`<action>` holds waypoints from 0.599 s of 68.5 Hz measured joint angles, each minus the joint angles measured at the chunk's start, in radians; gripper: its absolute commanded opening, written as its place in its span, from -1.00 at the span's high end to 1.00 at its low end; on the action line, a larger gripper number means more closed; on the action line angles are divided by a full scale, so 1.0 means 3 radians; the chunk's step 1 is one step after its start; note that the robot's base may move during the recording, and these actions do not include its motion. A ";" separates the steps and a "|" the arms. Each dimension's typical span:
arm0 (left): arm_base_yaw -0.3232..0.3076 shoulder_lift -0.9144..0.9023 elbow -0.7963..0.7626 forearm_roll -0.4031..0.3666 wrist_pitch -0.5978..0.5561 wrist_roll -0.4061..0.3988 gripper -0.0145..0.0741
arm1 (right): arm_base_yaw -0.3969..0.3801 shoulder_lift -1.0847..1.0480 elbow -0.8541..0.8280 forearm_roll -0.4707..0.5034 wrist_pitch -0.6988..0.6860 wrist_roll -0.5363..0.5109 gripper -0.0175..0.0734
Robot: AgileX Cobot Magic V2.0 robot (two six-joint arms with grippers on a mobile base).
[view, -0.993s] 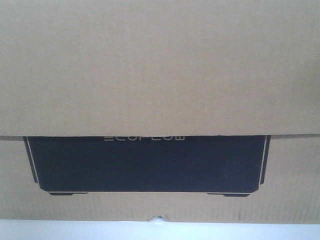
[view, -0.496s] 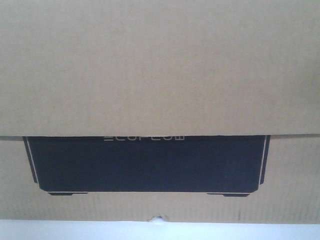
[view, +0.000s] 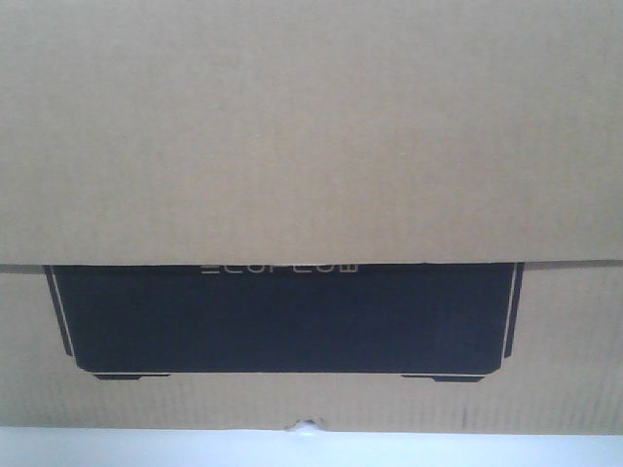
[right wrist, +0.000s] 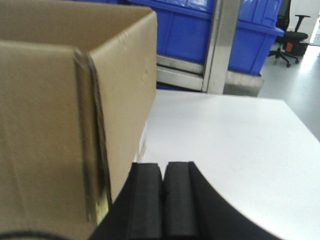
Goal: Grab box from left shelf to table start
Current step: 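Open both grippers and withdraw them from the box walls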
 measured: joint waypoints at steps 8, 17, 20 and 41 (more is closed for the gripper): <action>0.0000 0.0000 0.0000 0.0000 0.0000 0.0000 0.90 | -0.0104 0.0000 0.0284 0.0148 -0.0239 0.0027 0.49; 0.0000 0.0000 0.0000 0.0000 0.0000 0.0000 0.90 | -0.0139 0.0000 0.0354 0.0272 -0.0379 0.0086 0.49; 0.0000 0.0000 0.0000 0.0000 0.0000 0.0000 0.90 | -0.0139 0.0000 0.0361 0.0279 -0.0398 0.0094 0.49; 0.0000 0.0000 0.0000 0.0000 0.0000 0.0000 0.90 | -0.0139 0.0000 0.0365 0.0284 -0.0398 0.0113 0.49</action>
